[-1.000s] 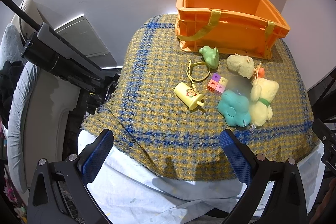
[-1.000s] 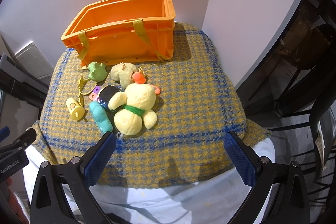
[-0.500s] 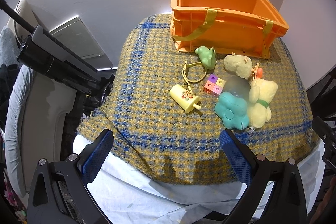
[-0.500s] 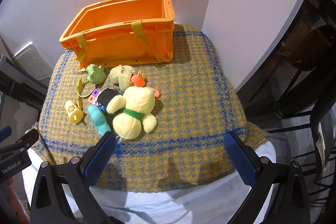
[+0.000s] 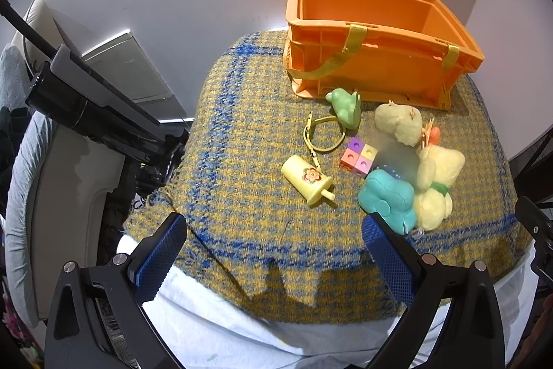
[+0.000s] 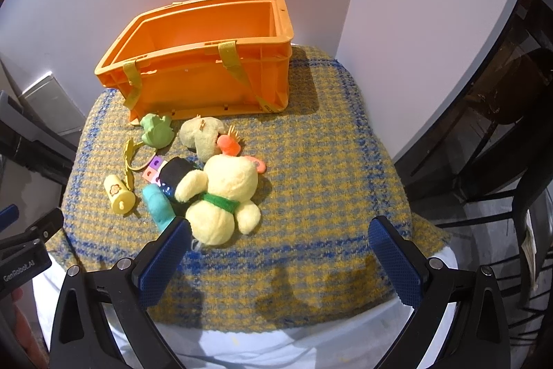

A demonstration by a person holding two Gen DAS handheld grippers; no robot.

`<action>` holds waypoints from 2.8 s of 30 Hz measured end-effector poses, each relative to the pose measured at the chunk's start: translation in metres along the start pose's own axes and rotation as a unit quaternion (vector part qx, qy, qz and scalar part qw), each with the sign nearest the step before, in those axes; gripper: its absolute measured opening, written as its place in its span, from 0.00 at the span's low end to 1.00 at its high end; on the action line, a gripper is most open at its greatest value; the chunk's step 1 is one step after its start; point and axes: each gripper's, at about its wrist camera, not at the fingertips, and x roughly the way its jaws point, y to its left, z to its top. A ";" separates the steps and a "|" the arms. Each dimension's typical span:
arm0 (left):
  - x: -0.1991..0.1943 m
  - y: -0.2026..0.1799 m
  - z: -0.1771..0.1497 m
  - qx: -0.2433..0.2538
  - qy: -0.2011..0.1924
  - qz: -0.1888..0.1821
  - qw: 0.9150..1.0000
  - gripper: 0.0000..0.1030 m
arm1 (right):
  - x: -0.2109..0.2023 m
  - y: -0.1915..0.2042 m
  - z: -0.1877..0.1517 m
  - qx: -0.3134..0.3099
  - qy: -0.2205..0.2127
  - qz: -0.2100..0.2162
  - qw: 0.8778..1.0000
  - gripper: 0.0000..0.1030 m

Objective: Organize objects
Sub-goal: 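Lower the left tool to the yellow popsicle toy while the right tool approaches the yellow plush bear, then close the left tool on the yellow popsicle toy while the right tool grasps the plush bear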

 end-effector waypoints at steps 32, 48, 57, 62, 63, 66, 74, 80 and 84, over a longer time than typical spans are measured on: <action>0.087 0.001 0.001 -0.092 0.022 0.033 0.995 1.00 | 0.077 0.012 0.003 -0.005 0.011 0.006 1.000 1.00; 0.127 -0.013 0.015 -0.085 0.036 0.028 0.995 0.99 | 0.103 0.016 0.012 -0.037 0.028 0.038 0.998 1.00; 0.140 -0.015 0.009 -0.089 0.043 0.025 0.995 0.95 | 0.113 0.033 0.005 -0.060 0.042 0.059 0.996 1.00; 0.147 -0.018 0.007 -0.084 0.050 0.026 0.995 0.86 | 0.119 0.043 0.003 -0.092 0.044 0.084 0.991 1.00; 0.150 -0.018 0.007 -0.083 0.053 0.026 0.995 0.83 | 0.122 0.045 0.003 -0.093 0.047 0.087 0.991 1.00; 0.155 -0.019 0.005 -0.081 0.060 0.016 0.995 0.71 | 0.130 0.051 0.003 -0.096 0.058 0.098 0.989 0.99; 0.150 -0.027 0.005 -0.064 0.044 0.017 0.997 0.46 | 0.145 0.057 0.002 -0.098 0.085 0.133 0.982 0.64; 0.144 -0.029 0.002 -0.067 0.042 0.009 0.997 0.28 | 0.136 0.047 0.001 -0.093 0.082 0.143 0.982 0.51; 0.134 -0.028 0.000 -0.071 0.035 -0.007 0.997 0.12 | 0.126 0.047 -0.001 -0.097 0.070 0.142 0.983 0.45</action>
